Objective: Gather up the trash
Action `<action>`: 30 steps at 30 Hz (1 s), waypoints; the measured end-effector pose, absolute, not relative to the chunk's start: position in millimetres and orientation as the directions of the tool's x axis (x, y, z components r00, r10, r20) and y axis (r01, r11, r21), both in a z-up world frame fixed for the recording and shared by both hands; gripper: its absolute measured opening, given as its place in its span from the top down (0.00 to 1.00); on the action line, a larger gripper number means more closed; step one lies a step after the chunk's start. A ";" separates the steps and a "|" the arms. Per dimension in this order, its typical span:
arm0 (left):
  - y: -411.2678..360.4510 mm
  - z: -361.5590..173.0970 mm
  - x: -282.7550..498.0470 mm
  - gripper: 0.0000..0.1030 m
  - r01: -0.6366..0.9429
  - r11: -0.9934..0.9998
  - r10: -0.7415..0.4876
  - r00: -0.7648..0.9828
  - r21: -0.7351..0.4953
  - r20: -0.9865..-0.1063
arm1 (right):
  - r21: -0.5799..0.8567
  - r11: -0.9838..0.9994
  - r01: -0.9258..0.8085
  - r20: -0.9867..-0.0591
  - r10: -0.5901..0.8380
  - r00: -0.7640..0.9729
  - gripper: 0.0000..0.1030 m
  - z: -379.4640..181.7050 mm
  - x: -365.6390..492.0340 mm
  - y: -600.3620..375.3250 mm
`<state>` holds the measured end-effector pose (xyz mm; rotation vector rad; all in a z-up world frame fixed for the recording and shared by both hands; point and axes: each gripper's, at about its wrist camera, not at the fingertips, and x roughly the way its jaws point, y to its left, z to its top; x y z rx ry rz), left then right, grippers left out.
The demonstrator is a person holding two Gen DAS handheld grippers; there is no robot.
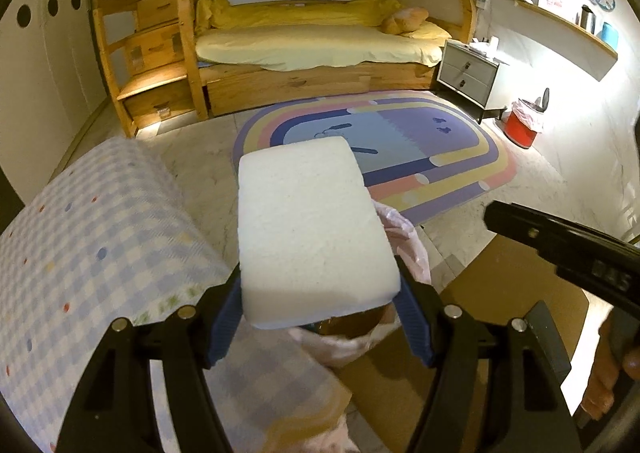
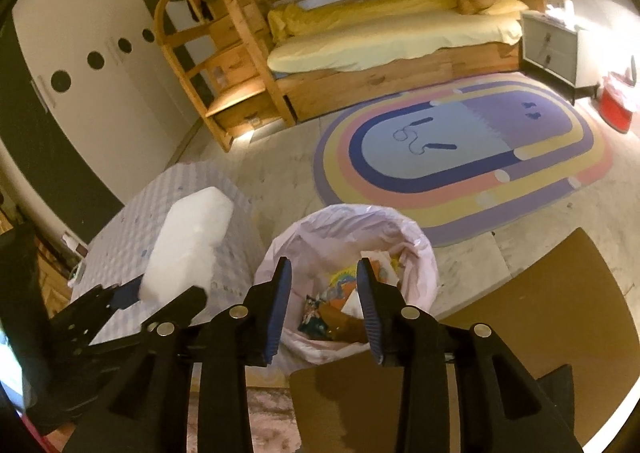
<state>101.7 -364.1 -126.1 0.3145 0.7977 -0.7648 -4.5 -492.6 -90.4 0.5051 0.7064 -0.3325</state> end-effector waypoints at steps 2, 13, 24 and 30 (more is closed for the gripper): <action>-372.1 -127.2 105.5 0.34 0.724 0.689 -0.497 0.450 -0.022 -0.742 | 0.328 0.822 0.466 -0.683 -0.135 0.718 0.65 -90.1 -5.8 -496.5; -375.8 -129.5 128.3 0.10 0.679 0.733 -0.486 0.475 -0.045 -0.733 | 0.326 0.800 0.503 -0.687 -0.165 0.708 0.64 -93.9 -8.8 -509.5; -298.3 -91.6 115.5 0.09 0.575 0.817 -0.433 0.547 -0.055 -0.717 | 0.323 0.842 0.433 -0.658 -0.129 0.742 0.59 -67.2 -20.5 -477.8; -259.3 -65.8 100.3 0.07 0.539 0.841 -0.410 0.591 -0.038 -0.694 | 0.294 0.888 0.354 -0.648 -0.087 0.756 0.32 -39.4 -26.1 -444.0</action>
